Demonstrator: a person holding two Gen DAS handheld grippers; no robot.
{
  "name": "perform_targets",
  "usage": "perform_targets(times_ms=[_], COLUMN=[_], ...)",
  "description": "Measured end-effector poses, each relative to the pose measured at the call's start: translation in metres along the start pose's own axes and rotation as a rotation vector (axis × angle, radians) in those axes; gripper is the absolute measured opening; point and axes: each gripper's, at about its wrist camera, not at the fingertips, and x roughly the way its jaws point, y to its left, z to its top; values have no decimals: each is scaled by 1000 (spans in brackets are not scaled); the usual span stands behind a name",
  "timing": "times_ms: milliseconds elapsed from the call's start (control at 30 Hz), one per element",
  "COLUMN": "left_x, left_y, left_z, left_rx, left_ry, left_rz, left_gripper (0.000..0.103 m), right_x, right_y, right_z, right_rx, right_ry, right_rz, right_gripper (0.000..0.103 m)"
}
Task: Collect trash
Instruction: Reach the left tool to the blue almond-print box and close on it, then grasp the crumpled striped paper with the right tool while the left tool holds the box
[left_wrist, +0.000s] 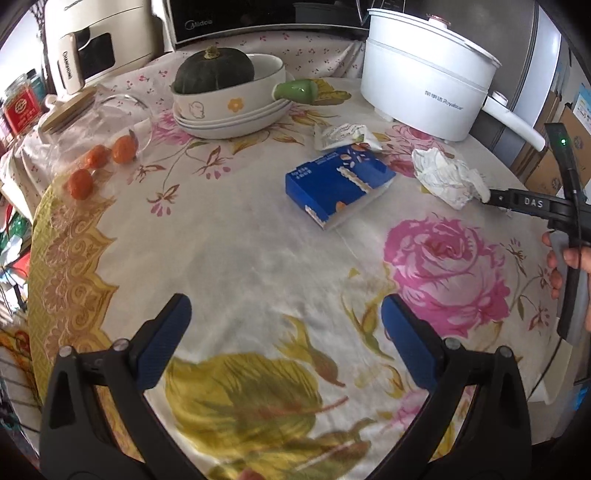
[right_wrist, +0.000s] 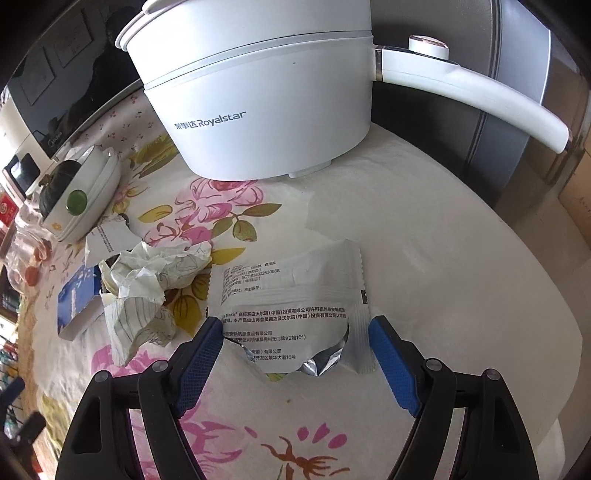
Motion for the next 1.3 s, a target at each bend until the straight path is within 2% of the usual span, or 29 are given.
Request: perform_targets(times_ms=[200,300,333,500,567,600,633,700,800,1000,1133,1300], left_x=[36,48,53,80,86,87,86,84,78,67,57,42], left_y=[-8,-13,-16,-28,-28,-28,-26,-22,-14,-4,0,2], left_z=[40,57,62,77,79,79,79,76,69,47,36,24], left_rx=[102,136,156,251,260,254,245,209,146,65,35,21], left_ry=[-24,-42,-42,26,57,59,53,43,19,-22,-19,-9], left_rz=[-47,-83,-85,-58,-72,-83,-101,-158,-197,-206,-202,-180], left_gripper=[102,102,102,102,102,100,97,75,70,69,69,69], right_x=[-4,-8,-9,-10,-11,-12,-13,-17,-18,-25,-35,-12], right_y=[-3,-7,-9,-4,-2,-1,-2,-3,-3,3,26,71], right_z=[-3,-6,-7,-14,-15,-15,-14,-11,-3,1,-2,5], right_rx=[-120,-159,-172,-247,-257,-251,-234,-196,-136,17,14,-22], right_ry=[-14,-24,-26,-18,-9,-1,5,-19,-37,-59,-94,-60], right_rz=[5,30,37,50,66,87,108,128,157,268,304,263], right_gripper=[53,46,36,34,35,39,53,69,70,70,80,80])
